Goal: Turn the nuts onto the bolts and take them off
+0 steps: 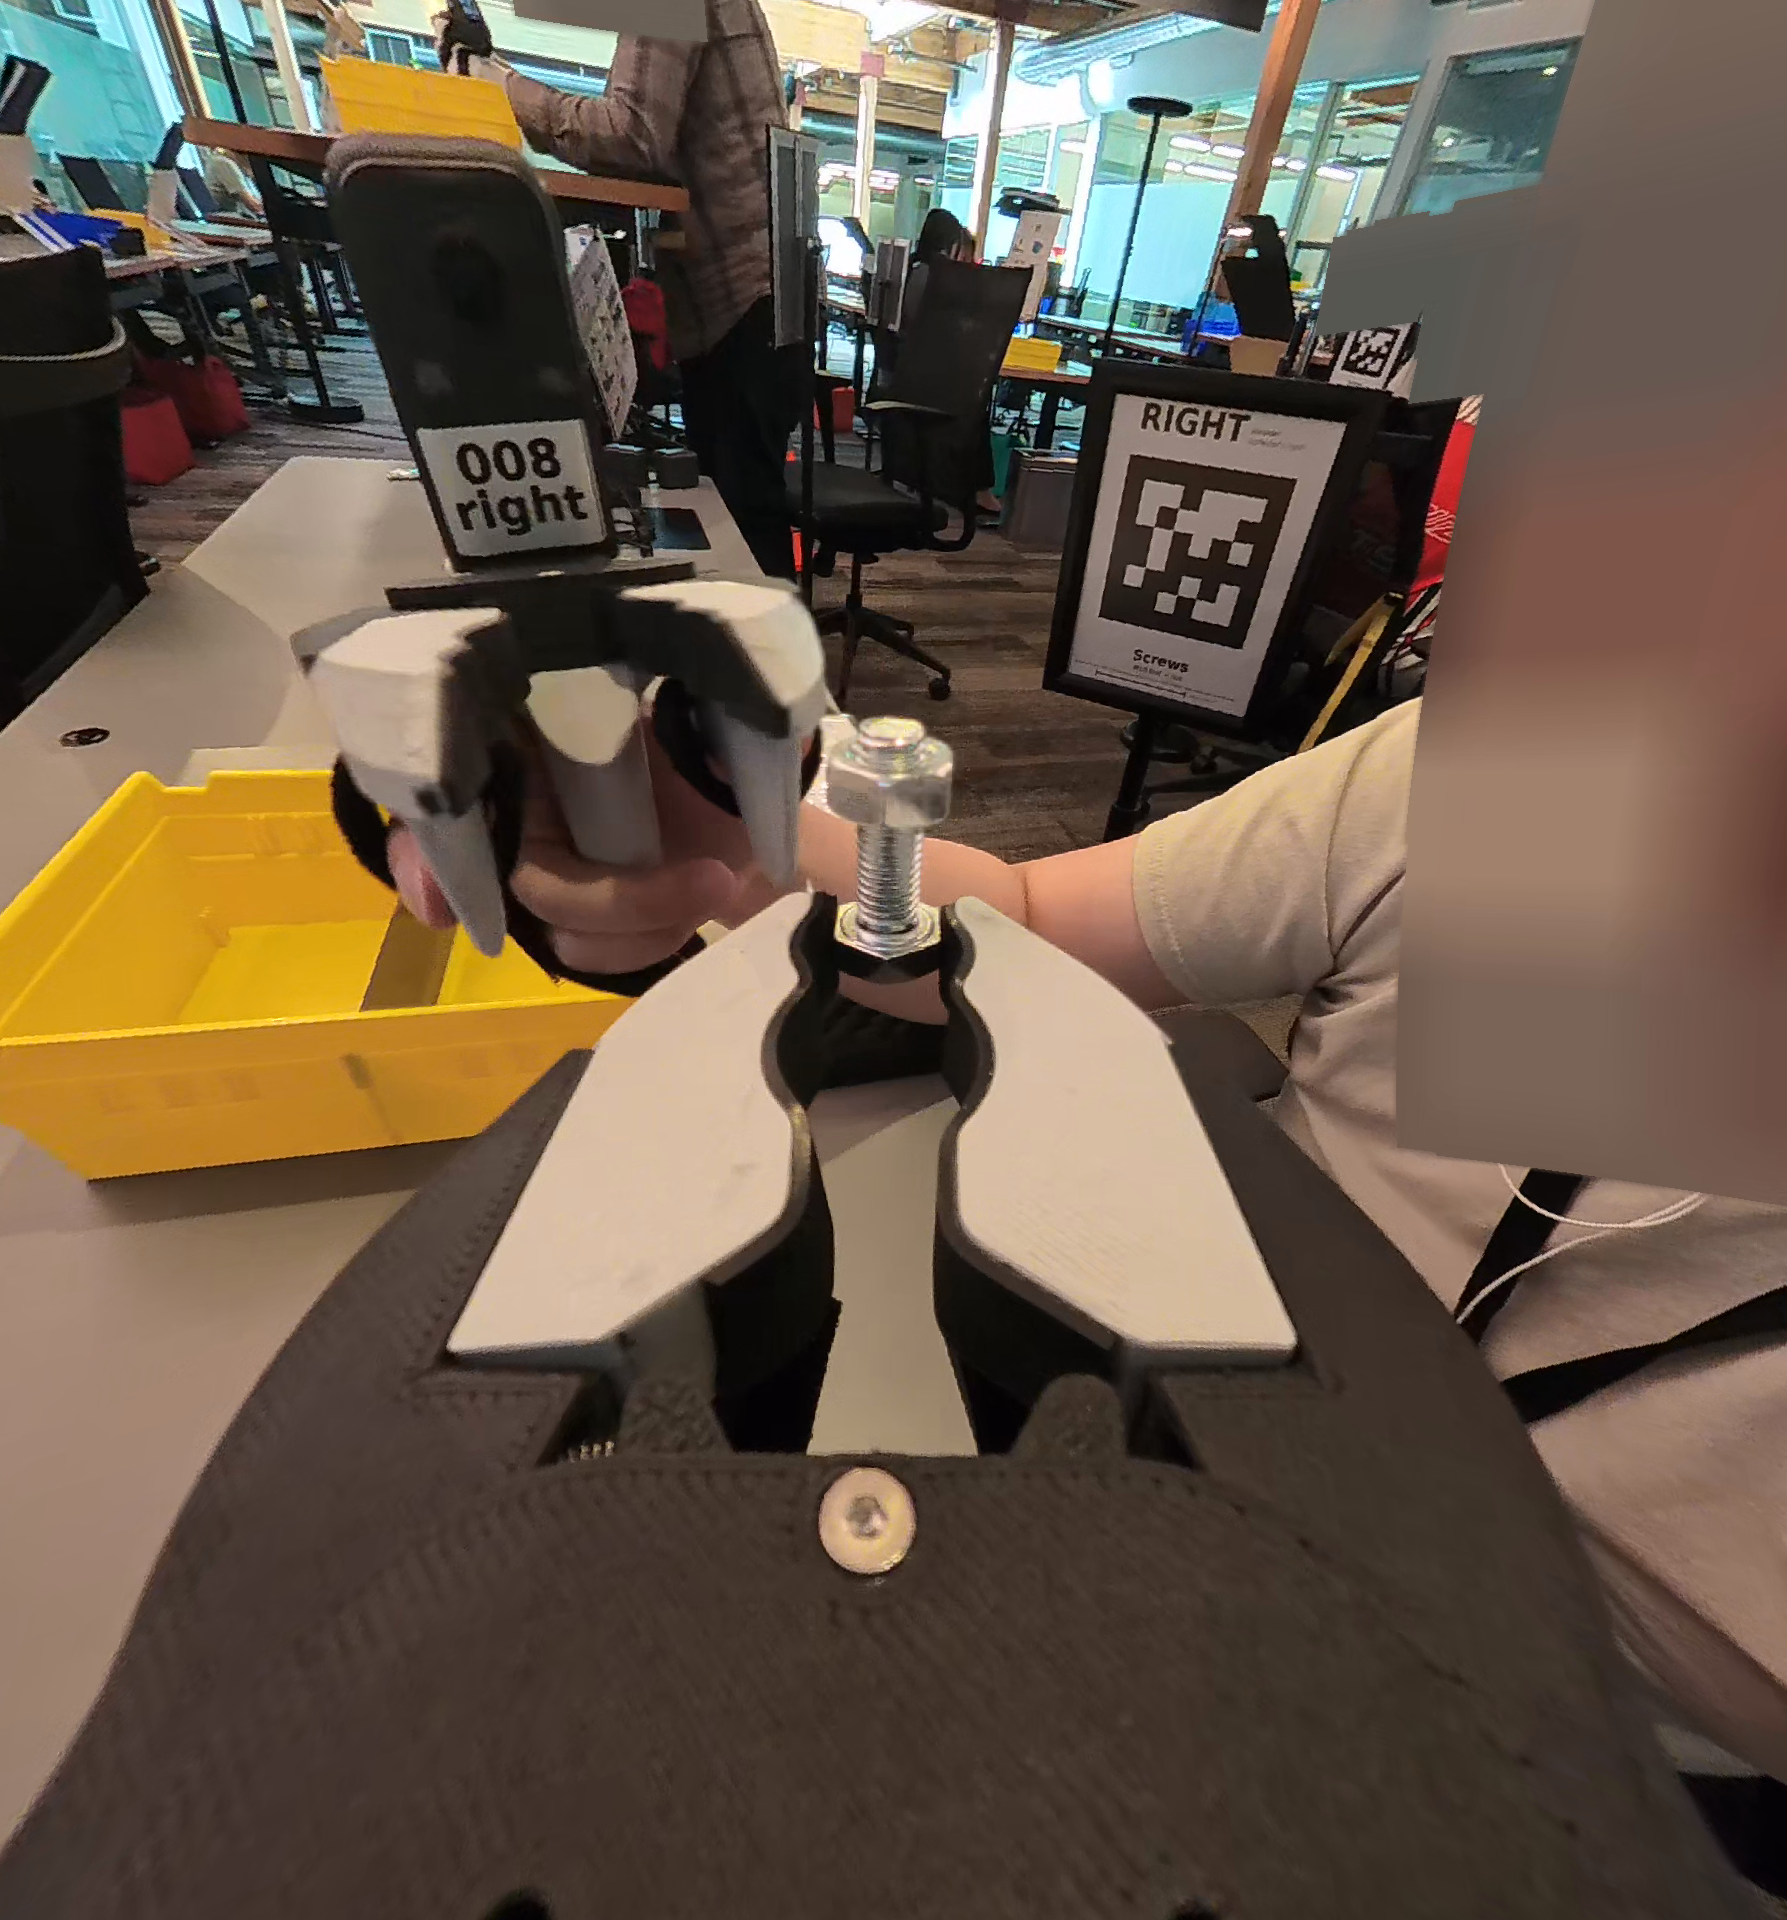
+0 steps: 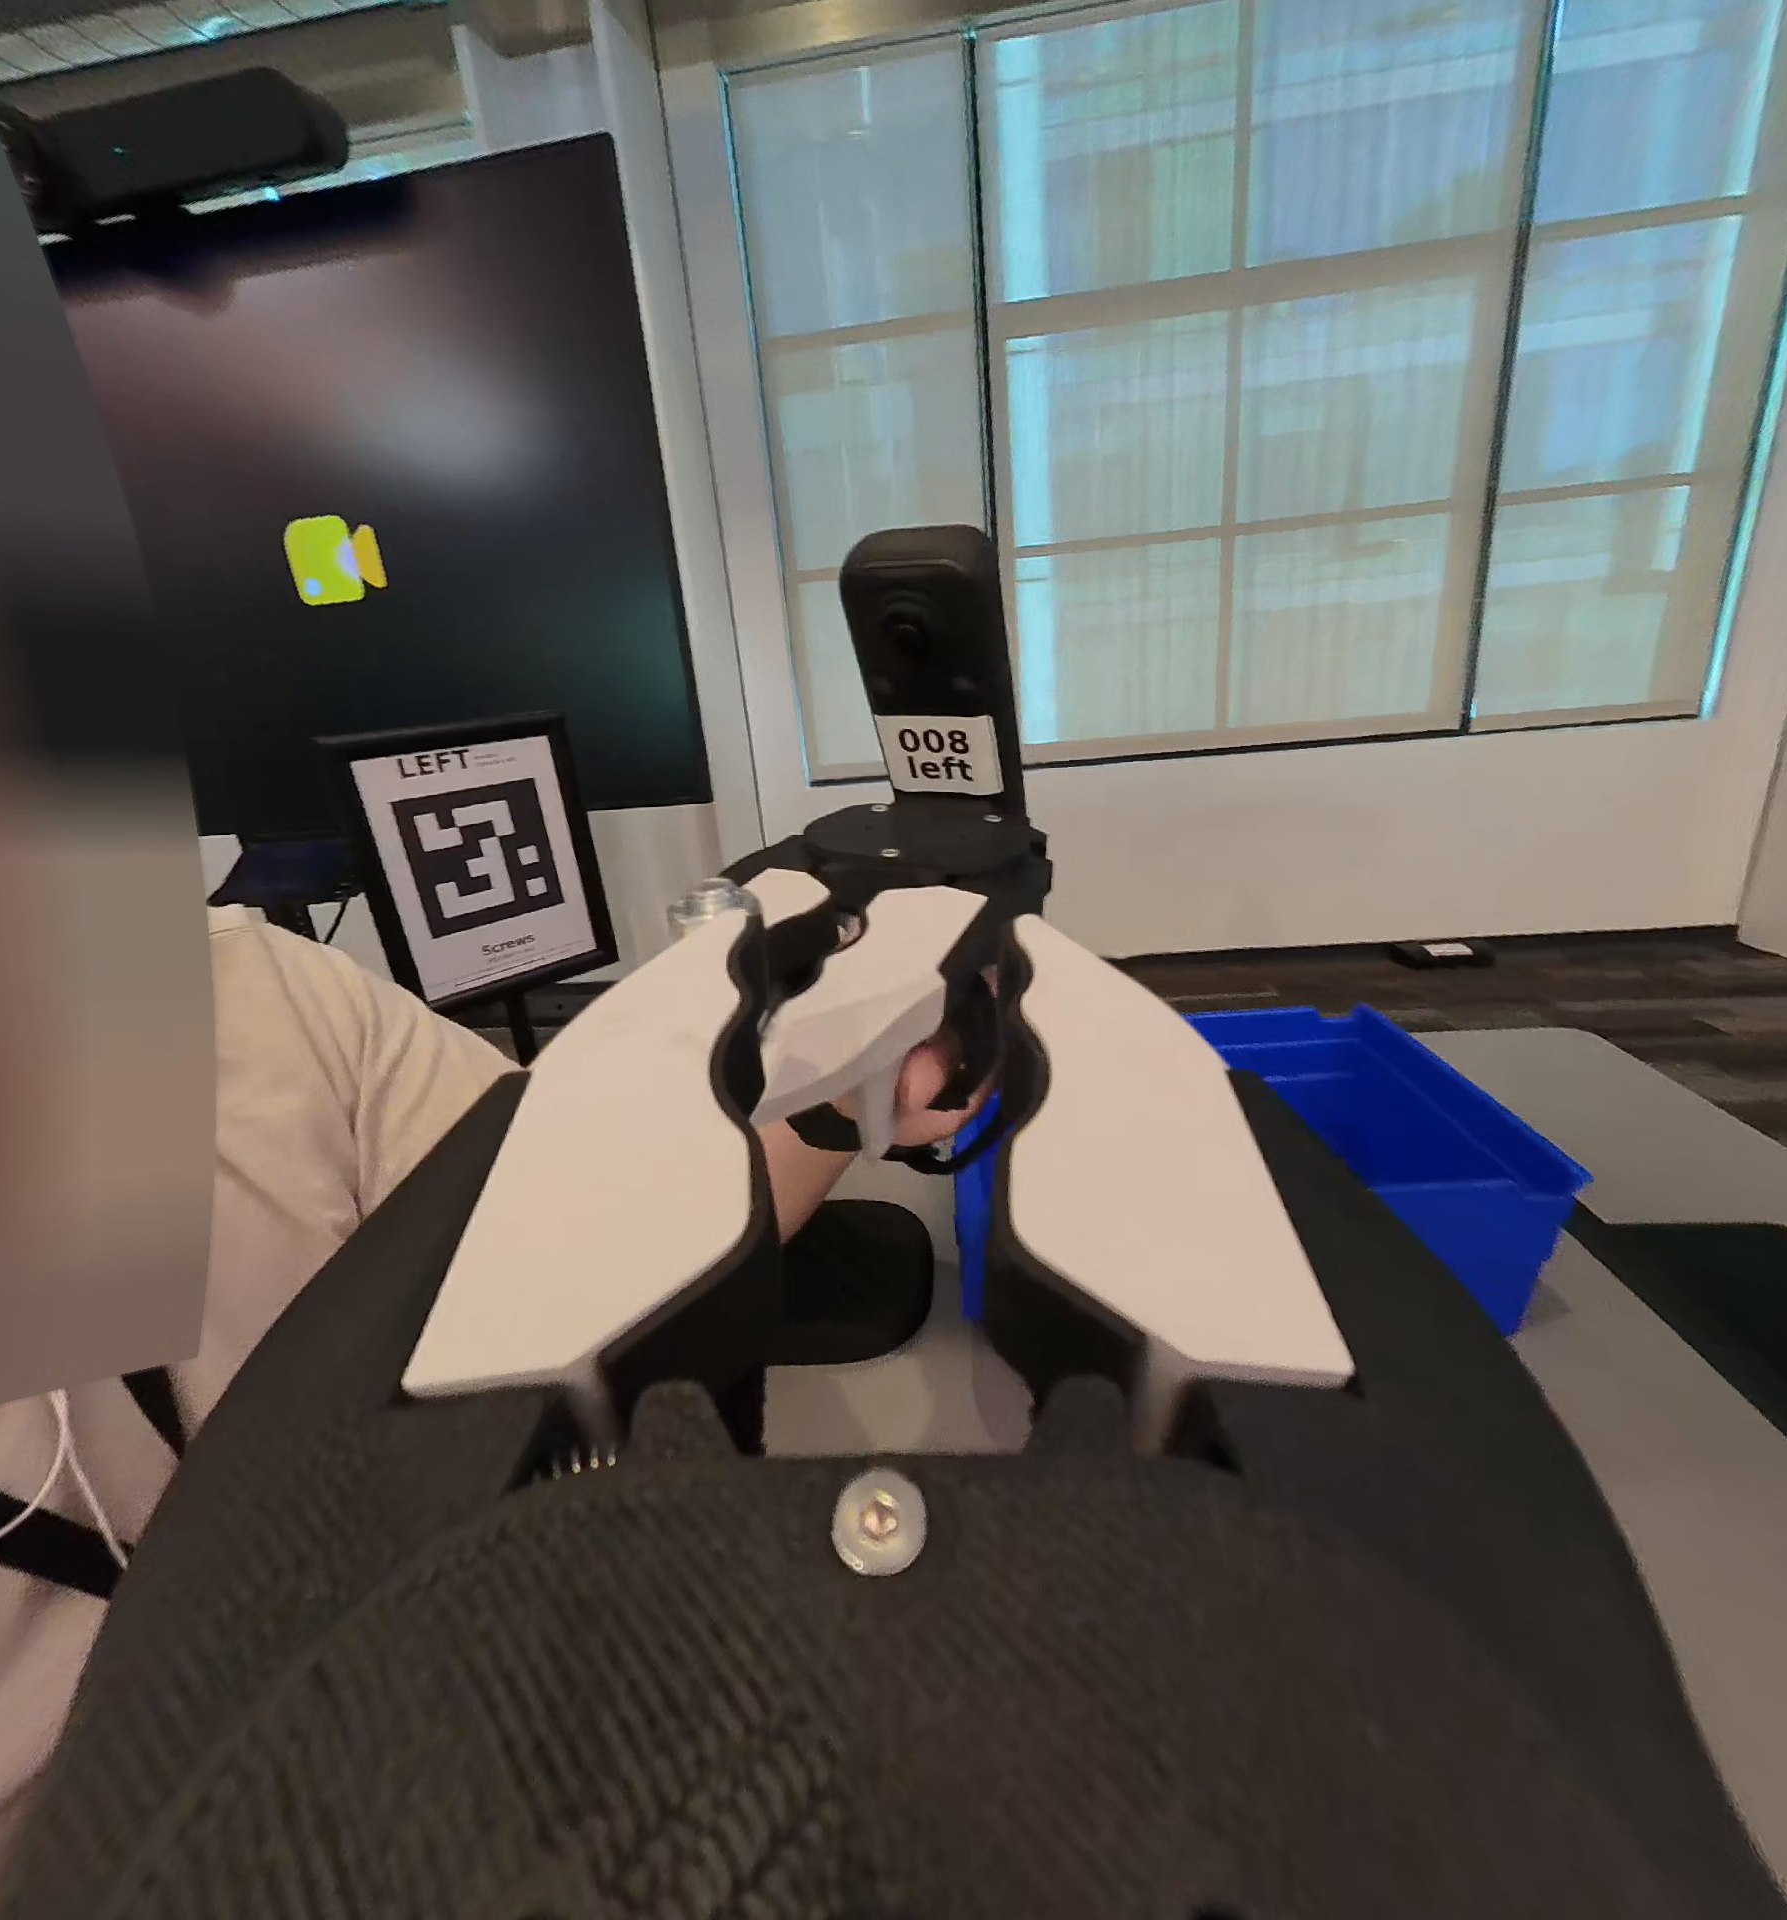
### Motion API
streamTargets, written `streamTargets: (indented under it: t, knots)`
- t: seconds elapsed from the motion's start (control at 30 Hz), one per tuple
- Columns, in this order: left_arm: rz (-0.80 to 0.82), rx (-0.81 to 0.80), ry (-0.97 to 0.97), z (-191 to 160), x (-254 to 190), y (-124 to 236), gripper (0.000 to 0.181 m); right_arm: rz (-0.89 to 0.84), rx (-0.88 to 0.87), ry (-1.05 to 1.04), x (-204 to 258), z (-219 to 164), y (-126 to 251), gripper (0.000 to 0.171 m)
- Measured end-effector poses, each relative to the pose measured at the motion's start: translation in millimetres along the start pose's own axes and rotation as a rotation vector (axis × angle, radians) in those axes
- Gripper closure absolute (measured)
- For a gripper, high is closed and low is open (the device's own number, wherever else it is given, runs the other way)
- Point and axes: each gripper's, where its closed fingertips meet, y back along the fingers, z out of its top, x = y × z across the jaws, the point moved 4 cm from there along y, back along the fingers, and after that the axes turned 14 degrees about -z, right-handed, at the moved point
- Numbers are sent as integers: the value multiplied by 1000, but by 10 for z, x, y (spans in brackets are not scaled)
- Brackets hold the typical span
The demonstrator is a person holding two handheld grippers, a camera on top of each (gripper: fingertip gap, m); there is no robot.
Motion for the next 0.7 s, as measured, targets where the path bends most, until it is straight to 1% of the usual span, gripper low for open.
streamTargets:
  t: [0.1,0.17,0.3,0.37,0.53,0.63,0.7]
  knots:
    - [19,24,-3,-23,19,-8,163,53,1,11,139,8,-43,128]
    - [12,22,1,-26,20,-18,163,55,33,41,204,-46,-105,127]
    - [28,24,1,-26,30,-3,163,39,27,46,148,-40,-77,125]
    - [8,1,4,-3,8,17,163,-2,15,19,59,2,-31,128]
    - [23,17,-8,0,-2,22,163,72,12,72,266,20,-56,127]
    - [0,13,-7,7,-27,3,163,23,44,125,257,-49,-125,127]
    - [18,22,-13,6,-23,7,163,22,40,104,190,-48,-89,126]
